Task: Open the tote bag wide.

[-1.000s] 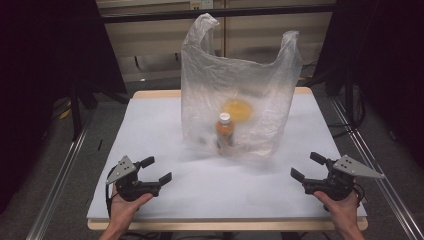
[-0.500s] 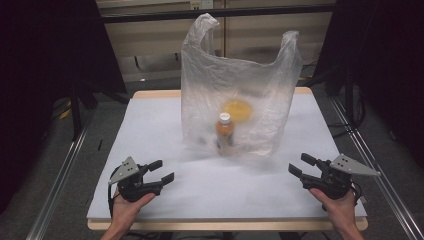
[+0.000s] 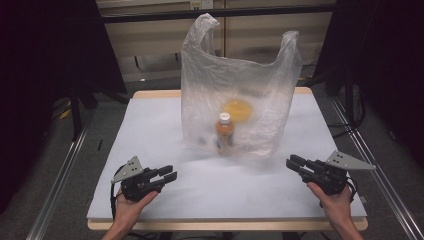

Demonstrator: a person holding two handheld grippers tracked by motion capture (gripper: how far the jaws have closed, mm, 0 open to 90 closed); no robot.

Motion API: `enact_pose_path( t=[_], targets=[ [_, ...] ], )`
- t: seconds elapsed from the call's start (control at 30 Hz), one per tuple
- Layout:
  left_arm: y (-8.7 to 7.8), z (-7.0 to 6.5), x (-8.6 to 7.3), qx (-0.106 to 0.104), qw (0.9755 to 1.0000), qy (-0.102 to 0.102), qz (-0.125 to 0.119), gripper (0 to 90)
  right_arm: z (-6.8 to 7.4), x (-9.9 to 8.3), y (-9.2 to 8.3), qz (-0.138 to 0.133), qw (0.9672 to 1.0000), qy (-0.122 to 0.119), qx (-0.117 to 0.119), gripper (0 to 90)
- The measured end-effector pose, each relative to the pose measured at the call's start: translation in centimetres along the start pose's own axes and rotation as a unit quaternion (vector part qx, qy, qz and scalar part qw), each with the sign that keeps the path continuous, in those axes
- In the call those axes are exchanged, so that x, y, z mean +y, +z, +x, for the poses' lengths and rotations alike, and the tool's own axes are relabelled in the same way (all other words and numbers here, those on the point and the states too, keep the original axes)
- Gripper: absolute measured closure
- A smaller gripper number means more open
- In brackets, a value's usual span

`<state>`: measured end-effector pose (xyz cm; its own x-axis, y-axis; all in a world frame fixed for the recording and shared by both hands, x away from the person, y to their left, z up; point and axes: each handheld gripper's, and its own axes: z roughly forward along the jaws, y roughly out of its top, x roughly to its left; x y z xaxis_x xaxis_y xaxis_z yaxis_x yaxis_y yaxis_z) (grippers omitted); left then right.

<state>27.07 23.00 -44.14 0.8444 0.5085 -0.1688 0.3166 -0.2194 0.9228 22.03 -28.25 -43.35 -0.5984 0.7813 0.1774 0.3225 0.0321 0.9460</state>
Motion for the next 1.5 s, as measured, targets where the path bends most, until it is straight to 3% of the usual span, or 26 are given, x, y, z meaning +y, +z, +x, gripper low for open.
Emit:
enact_pose_path(
  t=[0.03,0.1,0.37,0.77,1.03,1.5],
  targets=[
    [0.1,-0.1,0.2,0.006,1.0,0.003,0.002,75.0,0.0,0.1,0.1,-0.001,1.0,0.006,0.005,78.3],
    [0.5,-0.2,0.4,-0.008,1.0,0.0,0.002,79.0,0.1,0.4,0.5,0.003,0.9999,0.0,0.012,81.1],
    [1.8,-0.3,1.4,-0.017,0.9995,0.011,0.022,89.5,0.4,1.7,1.6,0.015,0.9992,-0.01,0.036,90.0],
    [3.9,0.7,3.8,-0.016,0.9993,0.027,0.019,90.0,0.6,4.4,3.8,0.02,0.9978,-0.014,0.061,90.0],
    [4.8,1.5,5.3,-0.012,0.9995,0.026,0.01,90.0,0.6,6.5,5.1,0.008,0.9968,-0.024,0.075,90.0],
    [6.8,2.6,8.1,-0.017,0.9994,0.026,-0.01,90.0,-0.2,9.8,7.5,0.001,0.9962,-0.035,0.08,90.0]
  ],
)
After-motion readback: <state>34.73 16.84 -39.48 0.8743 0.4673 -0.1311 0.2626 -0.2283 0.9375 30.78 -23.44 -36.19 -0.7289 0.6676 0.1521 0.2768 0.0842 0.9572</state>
